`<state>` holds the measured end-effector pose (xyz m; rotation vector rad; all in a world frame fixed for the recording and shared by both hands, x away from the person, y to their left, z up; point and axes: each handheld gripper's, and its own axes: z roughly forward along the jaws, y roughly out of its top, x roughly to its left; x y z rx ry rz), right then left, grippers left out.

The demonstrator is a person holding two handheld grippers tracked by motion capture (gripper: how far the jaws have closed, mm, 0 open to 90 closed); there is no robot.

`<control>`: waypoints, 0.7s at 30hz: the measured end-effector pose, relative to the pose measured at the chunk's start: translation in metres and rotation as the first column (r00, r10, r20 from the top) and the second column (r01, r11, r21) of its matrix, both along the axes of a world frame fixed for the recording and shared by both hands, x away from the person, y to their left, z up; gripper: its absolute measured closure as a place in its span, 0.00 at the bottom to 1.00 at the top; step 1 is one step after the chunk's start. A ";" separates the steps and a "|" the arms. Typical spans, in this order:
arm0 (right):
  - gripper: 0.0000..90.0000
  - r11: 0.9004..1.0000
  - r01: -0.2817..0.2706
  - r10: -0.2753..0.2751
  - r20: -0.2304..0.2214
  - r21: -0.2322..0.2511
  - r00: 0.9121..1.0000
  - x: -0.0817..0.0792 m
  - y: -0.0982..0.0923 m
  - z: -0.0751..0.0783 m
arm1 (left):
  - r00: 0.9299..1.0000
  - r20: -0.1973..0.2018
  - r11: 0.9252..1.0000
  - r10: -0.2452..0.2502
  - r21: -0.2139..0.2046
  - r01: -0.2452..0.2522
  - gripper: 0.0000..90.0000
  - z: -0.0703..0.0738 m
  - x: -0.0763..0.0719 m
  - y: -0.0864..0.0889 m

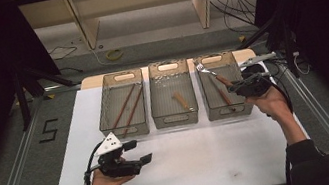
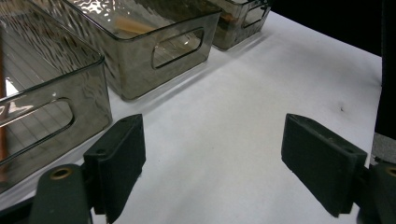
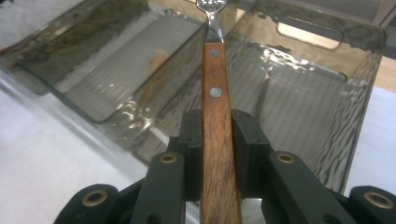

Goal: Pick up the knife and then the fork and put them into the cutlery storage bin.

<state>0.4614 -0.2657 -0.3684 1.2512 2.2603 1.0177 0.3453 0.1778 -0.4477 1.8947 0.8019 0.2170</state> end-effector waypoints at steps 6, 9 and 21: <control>0.84 0.999 0.041 -0.041 -0.020 -0.025 0.999 0.011 -0.002 -0.007 | 1.000 -0.014 1.000 0.000 0.002 0.001 0.23 -0.004 0.000 -0.001; 0.84 0.999 0.049 -0.049 -0.025 -0.023 0.998 0.015 -0.002 -0.009 | 1.000 -0.007 1.000 0.003 0.001 -0.003 0.23 -0.005 -0.001 -0.001; 0.84 0.995 0.088 -0.091 -0.059 -0.056 0.994 0.034 0.002 -0.020 | 1.000 -0.005 1.000 0.014 -0.021 -0.014 0.23 -0.006 -0.002 0.002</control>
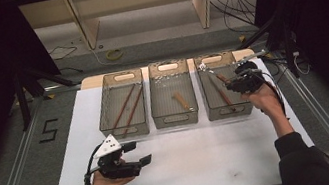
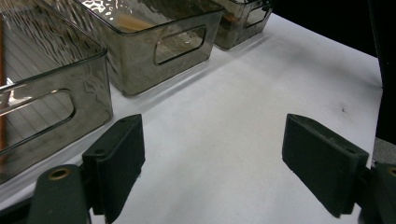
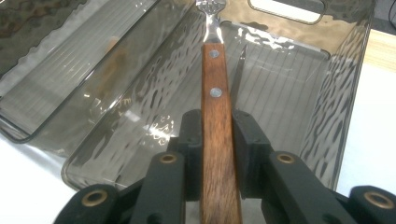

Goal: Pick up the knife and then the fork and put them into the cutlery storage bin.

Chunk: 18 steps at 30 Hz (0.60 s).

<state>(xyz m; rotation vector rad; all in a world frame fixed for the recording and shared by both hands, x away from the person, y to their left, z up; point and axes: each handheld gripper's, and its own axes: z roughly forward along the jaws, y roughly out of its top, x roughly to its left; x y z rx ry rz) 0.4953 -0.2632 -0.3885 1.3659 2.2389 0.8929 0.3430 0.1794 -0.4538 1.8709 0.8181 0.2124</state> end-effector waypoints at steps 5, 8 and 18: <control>0.84 1.000 0.016 -0.017 -0.014 -0.020 1.000 0.006 0.004 -0.001 | 1.000 -0.004 1.000 -0.006 0.008 0.006 0.23 -0.001 0.001 0.000; 0.84 0.999 0.028 -0.029 -0.025 -0.033 0.999 0.010 0.006 -0.003 | 1.000 -0.006 1.000 -0.002 0.003 0.002 0.23 -0.001 0.001 0.000; 0.84 0.997 0.055 -0.058 -0.049 -0.054 0.997 0.017 0.009 -0.011 | 1.000 -0.008 1.000 -0.003 0.005 0.003 0.23 -0.002 0.001 0.000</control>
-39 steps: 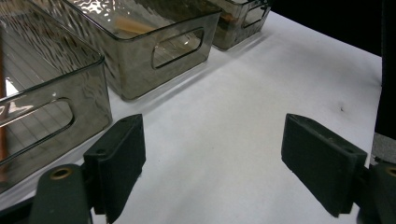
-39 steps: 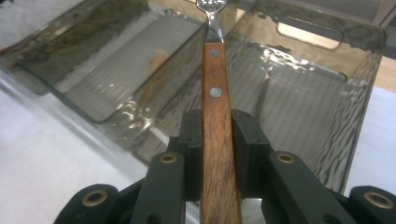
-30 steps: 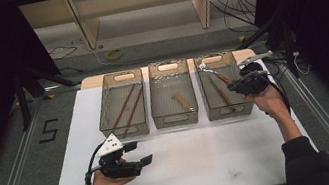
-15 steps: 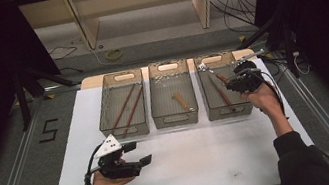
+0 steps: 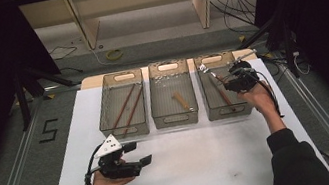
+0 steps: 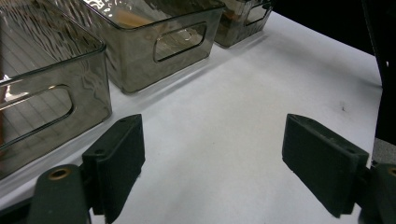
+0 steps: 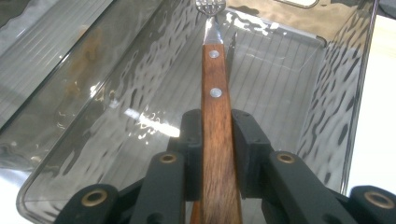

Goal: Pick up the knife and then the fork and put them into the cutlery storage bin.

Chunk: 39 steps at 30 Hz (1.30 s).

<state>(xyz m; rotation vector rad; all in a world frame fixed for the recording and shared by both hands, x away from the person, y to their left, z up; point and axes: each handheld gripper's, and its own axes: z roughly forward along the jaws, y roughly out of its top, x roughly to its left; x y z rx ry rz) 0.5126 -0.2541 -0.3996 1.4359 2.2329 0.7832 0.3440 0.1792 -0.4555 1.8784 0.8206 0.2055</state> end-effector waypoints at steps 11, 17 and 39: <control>0.70 0.999 0.033 -0.032 -0.015 0.020 0.999 0.007 0.002 -0.004 | 1.000 -0.005 1.000 -0.005 0.002 0.005 0.23 0.000 0.000 0.000; 0.63 0.999 0.016 -0.017 0.012 0.049 1.000 0.001 0.001 0.004 | 1.000 -0.004 1.000 -0.002 -0.002 0.002 0.23 0.000 0.000 0.000; 0.35 0.966 -0.086 0.059 0.115 0.244 0.992 -0.060 0.008 0.014 | 1.000 -0.022 1.000 0.000 -0.015 -0.001 0.22 -0.001 0.003 0.000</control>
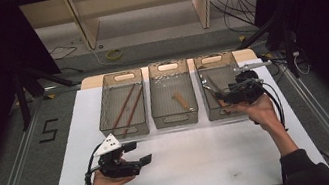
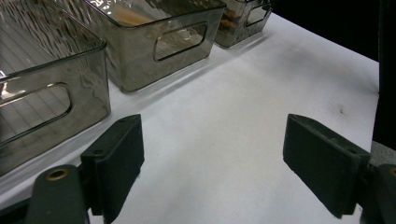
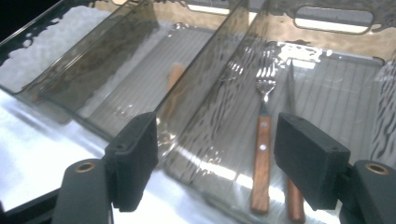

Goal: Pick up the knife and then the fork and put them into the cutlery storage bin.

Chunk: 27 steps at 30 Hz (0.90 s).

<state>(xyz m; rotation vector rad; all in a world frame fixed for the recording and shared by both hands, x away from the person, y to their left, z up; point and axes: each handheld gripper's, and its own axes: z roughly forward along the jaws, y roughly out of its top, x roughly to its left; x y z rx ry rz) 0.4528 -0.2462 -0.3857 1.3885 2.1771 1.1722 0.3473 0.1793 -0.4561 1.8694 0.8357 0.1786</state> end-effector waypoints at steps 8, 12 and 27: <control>0.32 0.998 -0.045 0.043 0.040 0.053 0.998 -0.025 0.004 -0.003 | 1.000 -0.008 1.000 0.000 0.000 0.000 0.22 -0.001 0.003 -0.003; 0.31 0.995 -0.072 0.068 0.057 0.066 0.996 -0.036 0.008 -0.004 | 1.000 -0.007 1.000 -0.006 0.003 0.006 0.22 -0.001 0.002 -0.003; 0.29 0.978 -0.181 0.170 0.107 0.107 0.980 -0.081 0.026 -0.018 | 0.999 -0.012 0.999 -0.033 -0.021 0.032 0.22 -0.002 -0.003 -0.001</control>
